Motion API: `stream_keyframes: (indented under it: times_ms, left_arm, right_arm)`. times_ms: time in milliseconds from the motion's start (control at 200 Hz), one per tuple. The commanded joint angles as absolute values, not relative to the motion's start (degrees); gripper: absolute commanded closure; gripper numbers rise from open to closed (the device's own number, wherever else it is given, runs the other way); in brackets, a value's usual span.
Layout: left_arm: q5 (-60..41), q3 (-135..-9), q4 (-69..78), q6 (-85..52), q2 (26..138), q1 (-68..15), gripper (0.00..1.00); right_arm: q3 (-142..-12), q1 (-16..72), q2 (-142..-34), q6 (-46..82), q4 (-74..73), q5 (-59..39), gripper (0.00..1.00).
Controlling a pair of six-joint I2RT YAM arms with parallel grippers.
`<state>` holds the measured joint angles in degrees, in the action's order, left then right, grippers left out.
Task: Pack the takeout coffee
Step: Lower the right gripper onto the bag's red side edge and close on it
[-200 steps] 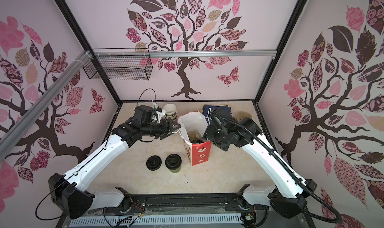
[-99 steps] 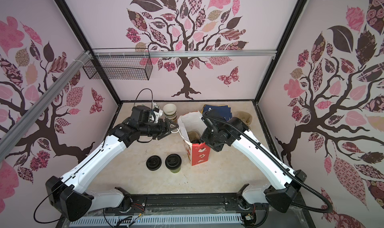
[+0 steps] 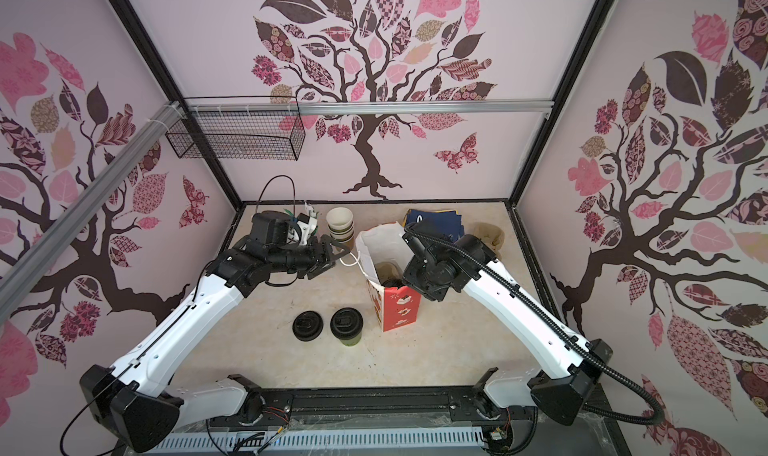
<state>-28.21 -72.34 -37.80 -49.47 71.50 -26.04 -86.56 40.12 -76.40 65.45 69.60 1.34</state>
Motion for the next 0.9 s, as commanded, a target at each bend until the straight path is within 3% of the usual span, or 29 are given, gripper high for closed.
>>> stream_keyframes:
  times_ms: [0,690,895]
  left_arm:
    - [-28.4,-72.0,-38.3,-48.6,70.1,-25.2,0.27]
    - [-26.3,-73.7,-40.6,-47.1,69.8,-23.6,0.27]
    - [-24.3,-79.0,-45.3,-39.8,71.7,-23.6,0.27]
  right_arm:
    - [-87.1,40.4,-77.1,86.3,76.1,2.6,0.63]
    - [-86.5,40.4,-73.8,83.7,76.8,6.0,0.93]
    - [-87.6,38.2,-73.2,72.6,74.9,5.5,1.0]
